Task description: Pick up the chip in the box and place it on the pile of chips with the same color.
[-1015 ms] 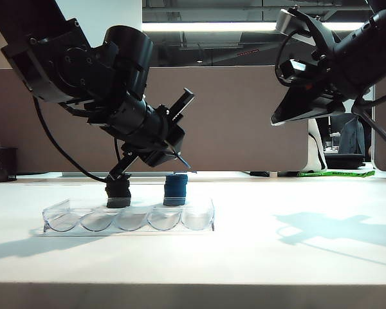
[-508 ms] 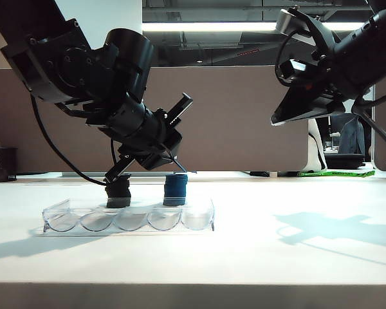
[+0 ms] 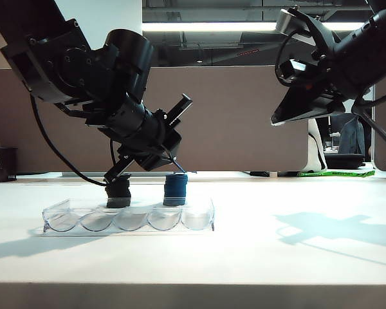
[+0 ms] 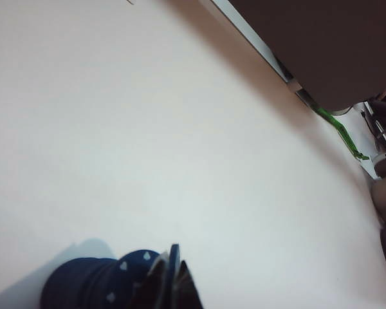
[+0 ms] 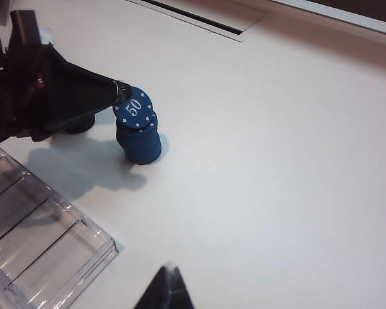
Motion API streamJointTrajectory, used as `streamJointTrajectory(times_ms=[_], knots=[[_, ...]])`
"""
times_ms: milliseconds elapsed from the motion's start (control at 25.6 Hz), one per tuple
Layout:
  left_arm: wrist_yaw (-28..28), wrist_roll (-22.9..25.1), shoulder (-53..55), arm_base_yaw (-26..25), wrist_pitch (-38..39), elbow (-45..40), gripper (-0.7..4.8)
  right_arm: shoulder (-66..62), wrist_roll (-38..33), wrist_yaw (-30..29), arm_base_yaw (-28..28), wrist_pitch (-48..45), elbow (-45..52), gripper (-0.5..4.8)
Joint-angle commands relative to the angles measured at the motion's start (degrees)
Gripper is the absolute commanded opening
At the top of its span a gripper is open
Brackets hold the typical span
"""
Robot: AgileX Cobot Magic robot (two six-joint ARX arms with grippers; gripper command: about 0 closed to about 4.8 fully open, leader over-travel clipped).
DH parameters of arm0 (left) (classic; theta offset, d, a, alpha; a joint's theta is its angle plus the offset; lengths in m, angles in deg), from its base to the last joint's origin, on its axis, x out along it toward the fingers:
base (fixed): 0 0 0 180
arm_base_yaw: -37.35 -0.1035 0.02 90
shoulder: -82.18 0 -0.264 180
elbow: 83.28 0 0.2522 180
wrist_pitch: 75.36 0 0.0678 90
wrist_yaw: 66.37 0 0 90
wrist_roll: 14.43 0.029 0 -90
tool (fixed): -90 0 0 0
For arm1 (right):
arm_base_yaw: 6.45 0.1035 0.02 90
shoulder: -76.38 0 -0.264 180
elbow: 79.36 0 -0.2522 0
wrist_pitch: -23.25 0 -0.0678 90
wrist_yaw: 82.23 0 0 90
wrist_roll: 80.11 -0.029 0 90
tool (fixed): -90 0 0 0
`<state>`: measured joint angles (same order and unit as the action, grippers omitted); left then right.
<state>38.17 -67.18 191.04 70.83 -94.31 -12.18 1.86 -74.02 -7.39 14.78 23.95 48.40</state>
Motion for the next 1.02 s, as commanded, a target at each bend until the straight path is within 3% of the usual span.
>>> streamJointTrajectory(times_ms=[39,234,351,898,976,1015], knots=[[0.87,0.26,-0.04,0.00,-0.39,0.13,-0.01,0.15,0.17,-0.22,0.09,-0.94,-0.28,-0.05],[0.87,0.26,-0.04,0.00,-0.83,0.20,0.00,0.15,0.17,-0.22,0.09,-0.96,-0.28,-0.05],[0.87,0.26,-0.04,0.00,-0.83,0.20,0.28,0.15,0.17,-0.22,0.09,-0.96,-0.28,-0.05],[0.68,0.50,-0.04,0.02,-0.81,0.20,0.30,0.15,0.15,-0.24,0.09,-0.92,-0.26,-0.05],[0.63,2.16,-0.04,0.02,-0.81,0.26,0.34,0.15,0.15,-0.24,0.09,-0.94,-0.26,-0.05],[-0.02,3.45,-0.04,0.02,-0.79,0.44,0.63,0.15,0.17,-0.24,0.09,-0.94,-0.28,-0.05]])
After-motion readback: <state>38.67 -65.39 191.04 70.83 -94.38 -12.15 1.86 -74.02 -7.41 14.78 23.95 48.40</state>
